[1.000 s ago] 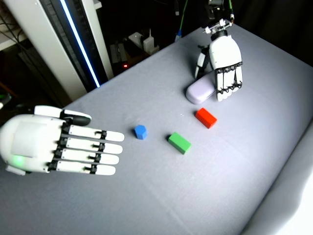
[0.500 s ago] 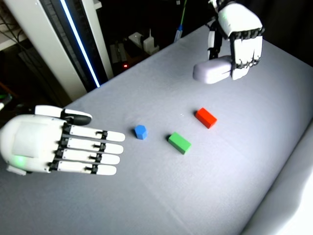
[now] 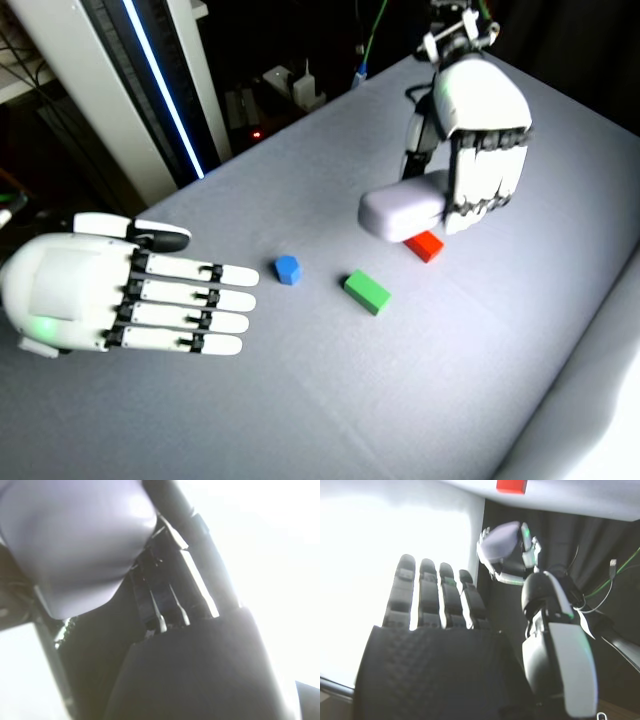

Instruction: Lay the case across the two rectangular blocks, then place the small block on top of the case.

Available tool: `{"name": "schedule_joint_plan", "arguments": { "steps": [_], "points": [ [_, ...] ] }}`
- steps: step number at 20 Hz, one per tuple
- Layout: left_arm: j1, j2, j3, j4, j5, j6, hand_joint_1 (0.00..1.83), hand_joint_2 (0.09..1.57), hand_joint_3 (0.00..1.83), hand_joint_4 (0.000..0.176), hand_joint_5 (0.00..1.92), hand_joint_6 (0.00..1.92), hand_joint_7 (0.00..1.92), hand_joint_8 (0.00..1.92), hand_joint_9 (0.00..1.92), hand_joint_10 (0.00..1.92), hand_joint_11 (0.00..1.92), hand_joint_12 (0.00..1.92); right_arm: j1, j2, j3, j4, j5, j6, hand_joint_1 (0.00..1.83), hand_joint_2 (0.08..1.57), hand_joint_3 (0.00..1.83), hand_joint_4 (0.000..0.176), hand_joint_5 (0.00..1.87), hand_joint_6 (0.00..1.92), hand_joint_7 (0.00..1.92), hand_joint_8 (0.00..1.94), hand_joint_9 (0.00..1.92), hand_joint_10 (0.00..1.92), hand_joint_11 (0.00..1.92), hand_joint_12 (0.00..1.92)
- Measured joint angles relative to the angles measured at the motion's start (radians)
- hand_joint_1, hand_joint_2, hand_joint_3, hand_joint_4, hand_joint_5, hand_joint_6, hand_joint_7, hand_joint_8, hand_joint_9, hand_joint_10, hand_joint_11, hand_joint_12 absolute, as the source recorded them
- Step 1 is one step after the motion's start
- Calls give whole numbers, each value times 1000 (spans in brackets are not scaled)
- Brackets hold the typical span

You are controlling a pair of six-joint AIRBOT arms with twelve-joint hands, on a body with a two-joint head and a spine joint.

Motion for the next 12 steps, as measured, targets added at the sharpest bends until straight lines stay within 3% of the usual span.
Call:
{"name": "schedule_joint_plan", "arguments": {
  "steps": [1, 4, 7, 8, 10, 11, 12],
  "points": [
    [0, -8, 7, 0, 7, -2, 1290, 1049, 1, 0, 1104, 634, 1143, 953, 1169, 1178, 1103, 1481, 0, 0, 0, 1, -1, 0, 324, 1316, 0, 0, 0, 0, 0, 0, 0, 0, 0, 0],
    [-4, -34, 31, -2, 18, -3, 1261, 1056, 1, 0, 1072, 762, 1143, 838, 1112, 965, 994, 1432, 0, 0, 0, 0, -4, 0, 295, 1315, 0, 0, 0, 0, 0, 0, 0, 0, 0, 0],
    [-4, -64, 58, -18, 47, -3, 1255, 1065, 1, 0, 1096, 724, 1084, 924, 1069, 895, 932, 1365, 0, 0, 0, 0, -5, 1, 334, 1316, 0, 0, 0, 0, 0, 0, 0, 0, 0, 0],
    [-4, -77, 71, -23, 64, -2, 1248, 1067, 0, 14, 1086, 783, 1081, 882, 1085, 712, 896, 1298, 0, 0, 0, 0, -6, 0, 333, 1326, 3, 0, 0, 0, 0, 0, 0, 0, 0, 0],
    [-4, -87, 82, -28, 71, -2, 1249, 1066, 0, 9, 1059, 829, 1113, 826, 1147, 645, 947, 1268, 0, -1, 1, 0, -6, 1, 320, 1324, 1, 0, 0, 0, 0, 0, 0, 0, 0, 0],
    [-5, -92, 88, -29, 75, -2, 1362, 1063, 8, 0, 1004, 874, 1069, 760, 1091, 959, 928, 1207, 0, -2, 1, 0, -6, 1, 339, 1330, 3, 0, 0, 0, 0, 0, 0, 0, 0, 0],
    [-5, -97, 92, -29, 82, -2, 1383, 1073, 0, 0, 979, 917, 1049, 761, 1069, 1033, 923, 1168, 0, -4, 3, 0, -6, 1, 338, 1331, 2, 0, 0, 0, 0, 0, 0, 0, 0, 0]
  ]
}}
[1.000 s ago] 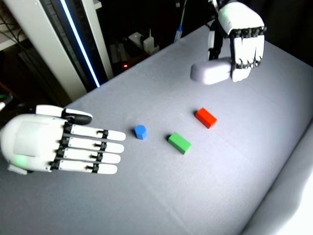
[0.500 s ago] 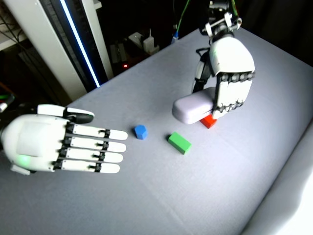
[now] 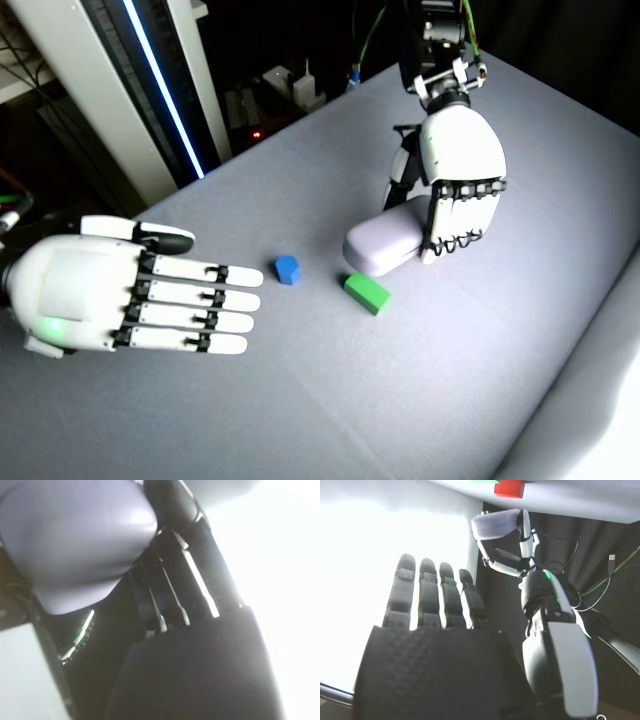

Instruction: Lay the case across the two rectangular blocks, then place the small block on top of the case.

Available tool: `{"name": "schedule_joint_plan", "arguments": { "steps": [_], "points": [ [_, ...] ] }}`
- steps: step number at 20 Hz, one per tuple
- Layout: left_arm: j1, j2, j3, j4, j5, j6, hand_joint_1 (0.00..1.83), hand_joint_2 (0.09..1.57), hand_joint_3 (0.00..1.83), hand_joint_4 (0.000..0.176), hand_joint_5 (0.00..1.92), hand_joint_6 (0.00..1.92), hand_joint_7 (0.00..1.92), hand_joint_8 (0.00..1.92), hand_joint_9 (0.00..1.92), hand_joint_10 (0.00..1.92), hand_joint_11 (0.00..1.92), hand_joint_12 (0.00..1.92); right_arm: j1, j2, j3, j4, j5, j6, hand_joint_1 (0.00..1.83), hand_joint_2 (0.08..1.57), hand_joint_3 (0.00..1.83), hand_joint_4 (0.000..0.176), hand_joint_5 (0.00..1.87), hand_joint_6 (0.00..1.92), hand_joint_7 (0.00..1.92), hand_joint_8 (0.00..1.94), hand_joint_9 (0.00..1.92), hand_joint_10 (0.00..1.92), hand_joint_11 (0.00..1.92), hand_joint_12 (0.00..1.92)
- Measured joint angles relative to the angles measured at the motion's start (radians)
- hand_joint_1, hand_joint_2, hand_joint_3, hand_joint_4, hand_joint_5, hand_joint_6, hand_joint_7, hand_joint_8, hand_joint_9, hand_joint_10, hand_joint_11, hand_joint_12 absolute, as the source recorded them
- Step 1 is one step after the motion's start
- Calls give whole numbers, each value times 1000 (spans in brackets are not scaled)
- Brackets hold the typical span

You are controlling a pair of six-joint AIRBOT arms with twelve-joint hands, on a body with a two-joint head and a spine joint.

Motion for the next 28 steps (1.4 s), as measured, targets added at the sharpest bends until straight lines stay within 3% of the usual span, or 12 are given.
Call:
{"name": "schedule_joint_plan", "arguments": {
  "steps": [2, 4, 5, 8, 9, 10, 11, 12, 13, 15, 18, 28],
  "points": [
    [0, -11, 12, -3, 19, 0, 1388, 1077, 0, 0, 940, 1002, 1054, 748, 1066, 1020, 934, 1059, 0, -1, 0, -1, -2, 2, 302, 1334, 2, 1, 0, 0, 0, 0, 0, 0, 0, 0],
    [0, -14, 14, -6, 26, 0, 1389, 1075, 1, 0, 934, 986, 1051, 753, 1079, 1019, 972, 1011, 0, -1, 1, 0, -2, 3, 255, 1320, 0, 15, 0, 0, 0, 0, 0, 0, 0, 0],
    [0, -14, 14, -8, 26, -1, 1390, 1075, 1, 0, 931, 985, 1048, 752, 1084, 1020, 981, 1009, 0, -1, 1, 0, -3, 3, 255, 1322, 0, 0, 0, 0, 0, 0, 0, 0, 0, 0],
    [1, -21, 24, -15, 26, 0, 1392, 1063, 0, 0, 900, 974, 1114, 687, 1150, 936, 992, 920, 0, -1, 1, -1, -3, 4, 254, 1320, 0, 0, 0, 0, 0, 0, 0, 0, 0, 0],
    [2, -21, 26, -19, 27, -1, 1292, 1083, 0, 0, 897, 990, 1160, 767, 1164, 542, 1001, 930, 0, -1, 1, -1, -3, 4, 282, 1321, 0, 0, 0, 0, 0, 0, 0, 0, 0, 0],
    [2, -21, 27, -19, 29, 0, 1269, 1086, 1, 0, 900, 984, 1160, 804, 1231, 347, 1013, 1001, 0, -1, 2, -1, -3, 4, 291, 1324, 0, 0, 0, 0, 0, 0, 0, 0, 0, 0],
    [2, -21, 27, -18, 29, 0, 1189, 1013, 0, 0, 849, 406, 1033, 371, 1249, 273, 1000, 1109, 0, -1, 2, -1, -3, 4, 290, 1326, 1, 0, 0, 0, 0, 0, 0, 0, 0, 0],
    [2, -21, 27, -19, 30, 0, 1144, 990, 0, 0, 893, 140, 1031, 170, 1264, 257, 993, 1216, 0, -1, 2, -1, -3, 5, 276, 1330, 2, 0, 0, 0, 0, 0, 0, 0, 0, 0],
    [2, -21, 27, -18, 30, 0, 1138, 980, 0, 0, 913, 41, 1043, 70, 1277, 254, 1000, 1255, 0, -1, 2, -1, -3, 5, 254, 1333, 3, 0, 0, 0, 0, 0, 0, 0, 0, 0],
    [2, -21, 27, -18, 30, 0, 1103, 973, 0, 0, 885, 2, 1012, 7, 1199, 150, 917, 1091, 0, -1, 2, -1, -3, 5, 276, 1324, 0, 11, 0, 0, 0, 0, 0, 0, 0, 0],
    [3, -21, 27, -18, 33, 0, 1041, 961, 0, 0, 858, 0, 980, 0, 1148, 38, 857, 965, 0, -2, 2, -1, -3, 4, 256, 1325, 0, 0, 0, 0, 0, 0, 0, 0, 0, 0],
    [3, -16, 14, -19, 19, -1, 932, 877, 0, 0, 576, 0, 750, 0, 926, 0, 688, 1062, 0, -3, 2, -1, -3, 7, 275, 1319, 0, 0, 0, 0, 0, 0, 0, 0, 0, 0]
  ]
}}
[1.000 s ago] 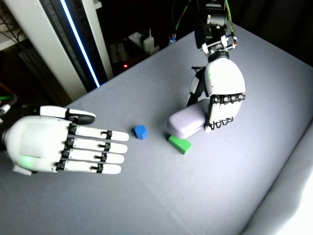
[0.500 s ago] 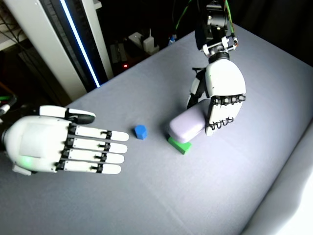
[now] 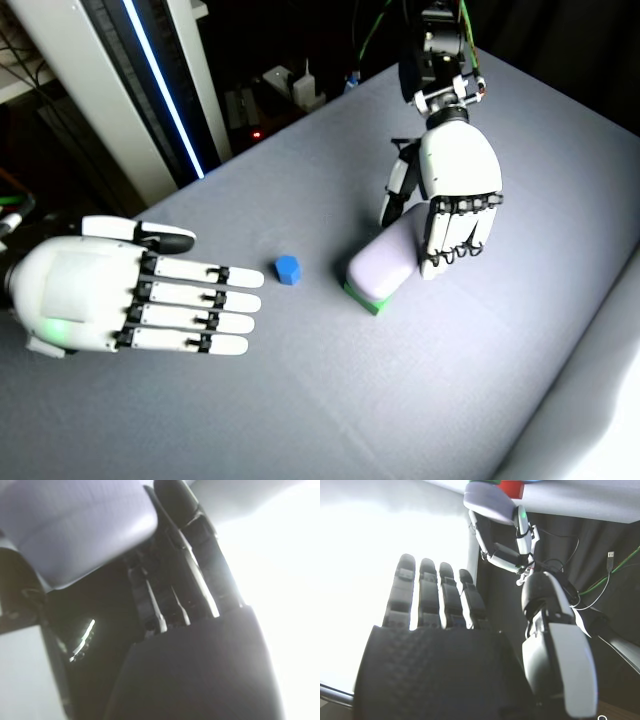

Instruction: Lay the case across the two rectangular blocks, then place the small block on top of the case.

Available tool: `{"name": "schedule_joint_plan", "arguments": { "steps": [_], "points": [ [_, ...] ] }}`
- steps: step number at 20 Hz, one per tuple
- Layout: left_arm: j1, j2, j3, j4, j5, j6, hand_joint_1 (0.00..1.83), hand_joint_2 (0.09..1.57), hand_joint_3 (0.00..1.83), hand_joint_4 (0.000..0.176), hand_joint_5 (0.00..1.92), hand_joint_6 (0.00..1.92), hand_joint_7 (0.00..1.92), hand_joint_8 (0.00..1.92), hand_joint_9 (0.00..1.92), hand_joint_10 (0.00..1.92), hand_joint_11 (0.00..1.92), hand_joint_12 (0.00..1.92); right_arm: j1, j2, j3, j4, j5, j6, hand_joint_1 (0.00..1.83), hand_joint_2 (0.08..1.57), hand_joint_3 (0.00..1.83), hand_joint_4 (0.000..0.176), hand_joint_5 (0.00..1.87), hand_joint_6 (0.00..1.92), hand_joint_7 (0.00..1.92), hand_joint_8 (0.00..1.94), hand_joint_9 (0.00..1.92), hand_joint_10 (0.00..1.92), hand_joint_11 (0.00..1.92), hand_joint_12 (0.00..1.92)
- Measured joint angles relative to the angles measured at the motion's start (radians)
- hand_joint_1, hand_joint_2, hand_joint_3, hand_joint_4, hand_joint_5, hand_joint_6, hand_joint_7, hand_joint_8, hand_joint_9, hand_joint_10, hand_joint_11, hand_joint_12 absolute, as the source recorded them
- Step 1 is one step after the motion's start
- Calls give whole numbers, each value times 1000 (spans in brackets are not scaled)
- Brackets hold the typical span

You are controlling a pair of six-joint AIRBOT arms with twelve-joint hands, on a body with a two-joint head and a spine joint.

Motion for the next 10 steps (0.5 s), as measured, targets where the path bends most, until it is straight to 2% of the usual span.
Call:
{"name": "schedule_joint_plan", "arguments": {
  "steps": [3, 4, 5, 6, 8, 9, 10],
  "points": [
    [11, 42, -47, 1, -38, 0, 910, 876, 0, 0, 511, 0, 622, 0, 812, 0, 542, 1120, 0, 0, 0, 0, -1, 4, 276, 1334, 1, 0, 0, 0, 0, 0, 0, 0, 8, 3],
    [23, 70, -76, 1, -67, 0, 933, 855, 0, 0, 473, 0, 566, 0, 719, 0, 424, 1195, 0, 0, 0, -1, -1, 5, 272, 1326, 0, 0, 0, 0, 0, 0, 0, 0, 8, 4],
    [30, 95, -103, 2, -90, 0, 933, 855, 0, 0, 473, 0, 566, 0, 719, 0, 424, 1195, 3, 0, 0, -3, -1, 6, 272, 1326, 0, 0, 0, 0, 0, 0, 0, 0, 8, 4],
    [42, 127, -136, 3, -127, 0, 938, 846, 0, 1, 458, 0, 539, 0, 683, 0, 412, 1125, 9, 0, 0, -12, -5, 9, 279, 1324, 0, 0, 0, 0, 0, 0, 0, 0, 8, 3],
    [70, 190, -206, 10, -220, 0, 927, 869, 7, 1, 421, 0, 446, 0, 505, 0, 171, 1021, 28, 0, 0, -34, -5, 10, 275, 1325, 0, 0, 0, 0, 0, 0, 0, 0, 6, 3],
    [87, 222, -241, 20, -266, -2, 911, 870, 5, 0, 425, 3, 444, 4, 477, 0, 127, 1007, 41, 0, 1, -46, -4, 10, 296, 1317, 0, 0, 0, 0, 0, 0, 0, 0, 19, 8],
    [100, 246, -262, 26, -304, -1, 831, 884, 5, 50, 381, 0, 381, 0, 375, 0, 25, 1003, 53, 0, 1, -56, -8, 10, 322, 1295, 0, 6, 0, 0, 23, 6, 30, 9, 61, 25]
  ]
}}
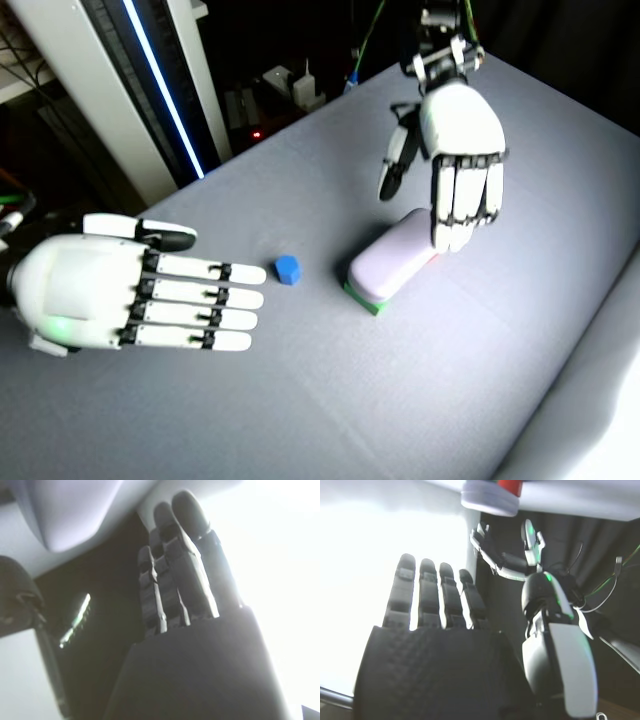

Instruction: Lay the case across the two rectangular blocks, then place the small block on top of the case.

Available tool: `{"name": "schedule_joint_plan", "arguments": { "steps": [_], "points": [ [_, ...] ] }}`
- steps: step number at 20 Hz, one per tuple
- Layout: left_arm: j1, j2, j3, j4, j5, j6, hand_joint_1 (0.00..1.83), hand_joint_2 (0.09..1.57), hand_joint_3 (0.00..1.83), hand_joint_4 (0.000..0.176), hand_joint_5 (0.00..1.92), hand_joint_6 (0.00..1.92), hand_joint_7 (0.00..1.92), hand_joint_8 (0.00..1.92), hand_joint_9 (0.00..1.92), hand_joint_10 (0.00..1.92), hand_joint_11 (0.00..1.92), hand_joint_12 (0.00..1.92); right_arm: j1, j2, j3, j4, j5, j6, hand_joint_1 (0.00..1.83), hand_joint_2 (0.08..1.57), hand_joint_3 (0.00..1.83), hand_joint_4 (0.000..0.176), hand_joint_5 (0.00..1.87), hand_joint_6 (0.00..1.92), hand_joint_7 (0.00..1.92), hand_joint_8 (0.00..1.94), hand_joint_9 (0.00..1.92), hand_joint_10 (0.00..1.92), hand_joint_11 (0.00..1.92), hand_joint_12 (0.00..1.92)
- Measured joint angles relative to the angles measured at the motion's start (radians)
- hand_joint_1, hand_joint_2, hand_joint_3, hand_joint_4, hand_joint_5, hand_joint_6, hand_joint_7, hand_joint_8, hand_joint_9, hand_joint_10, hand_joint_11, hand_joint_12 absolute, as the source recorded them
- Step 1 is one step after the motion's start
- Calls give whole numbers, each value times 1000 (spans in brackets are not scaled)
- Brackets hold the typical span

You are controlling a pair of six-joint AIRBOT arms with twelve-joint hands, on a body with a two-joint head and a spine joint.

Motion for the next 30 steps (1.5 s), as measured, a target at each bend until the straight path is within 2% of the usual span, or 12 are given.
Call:
{"name": "schedule_joint_plan", "arguments": {
  "steps": [1, 2, 4, 6, 8, 10, 11, 13, 18, 23, 28, 30],
  "points": [
    [20, 32, -31, 3, -50, 0, 800, 886, 3, 81, 362, 0, 356, 0, 341, 0, 4, 987, 26, -2, 6, -26, -17, 0, 341, 1285, 0, 2, 0, 0, 30, 6, 44, 10, 76, 30],
    [37, 52, -47, 3, -94, -10, 767, 883, 1, 100, 342, 1, 334, 1, 295, 2, 0, 896, 52, -4, 12, -47, -34, 0, 360, 1263, 0, 41, 5, 0, 69, 5, 89, 9, 121, 47],
    [83, 96, -80, 3, -164, -31, 696, 887, 1, 132, 334, 1, 315, 1, 256, 0, 0, 736, 97, -21, 34, -97, -77, 23, 540, 1227, 0, 0, 152, 6, 262, 7, 260, 11, 231, 126],
    [124, 127, -111, -1, -219, -48, 693, 921, 6, 51, 347, 1, 314, 3, 255, 3, 0, 690, 140, -47, 54, -175, -134, 60, 643, 1182, 0, 0, 400, 21, 497, 16, 495, 13, 322, 390],
    [151, 137, -128, -6, -280, -72, 799, 927, 1, 19, 356, 1, 317, 1, 277, 7, 0, 754, 211, -84, 75, -285, -208, 100, 809, 1145, 0, 0, 561, 1, 598, 0, 615, 4, 175, 1047],
    [164, 144, -138, -2, -317, -78, 805, 912, 0, 17, 365, 2, 317, 0, 293, 7, 0, 843, 250, -113, 100, -352, -247, 135, 904, 1109, 0, 0, 613, 3, 633, 3, 634, 5, 200, 1028],
    [173, 150, -145, -8, -340, -82, 813, 902, 0, 0, 404, 0, 374, 1, 370, 7, 49, 922, 266, -126, 111, -382, -276, 150, 945, 1061, 0, 0, 664, 5, 657, 3, 648, 4, 245, 1011],
    [178, 150, -145, -23, -356, -82, 810, 908, 0, 2, 407, 0, 402, 1, 394, 4, 90, 877, 289, -139, 118, -421, -326, 152, 880, 1110, 5, 0, 597, 0, 567, 0, 537, 0, 31, 1162],
    [183, 154, -146, -24, -375, -89, 826, 895, 0, 6, 418, 0, 422, 0, 408, 1, 108, 870, 307, -160, 121, -453, -357, 154, 1005, 1070, 0, 0, 635, 0, 670, 10, 671, 18, 196, 1096],
    [185, 154, -146, -29, -376, -91, 842, 896, 0, 42, 418, 0, 418, 0, 400, 1, 46, 963, 333, -185, 143, -481, -389, 154, 961, 1058, 0, 0, 587, 2, 708, 6, 737, 16, 254, 1138],
    [200, 154, -150, -47, -377, -92, 829, 908, 0, 43, 421, 0, 436, 0, 412, 0, 45, 986, 347, -187, 150, -480, -392, 154, 1062, 1012, 0, 0, 613, 7, 714, 7, 748, 18, 336, 1031],
    [200, 153, -150, -47, -381, -92, 831, 909, 0, 22, 422, 0, 436, 0, 406, 0, 31, 978, 348, -195, 156, -481, -389, 155, 1099, 1001, 0, 0, 623, 2, 719, 0, 790, 19, 371, 1098]
  ]
}}
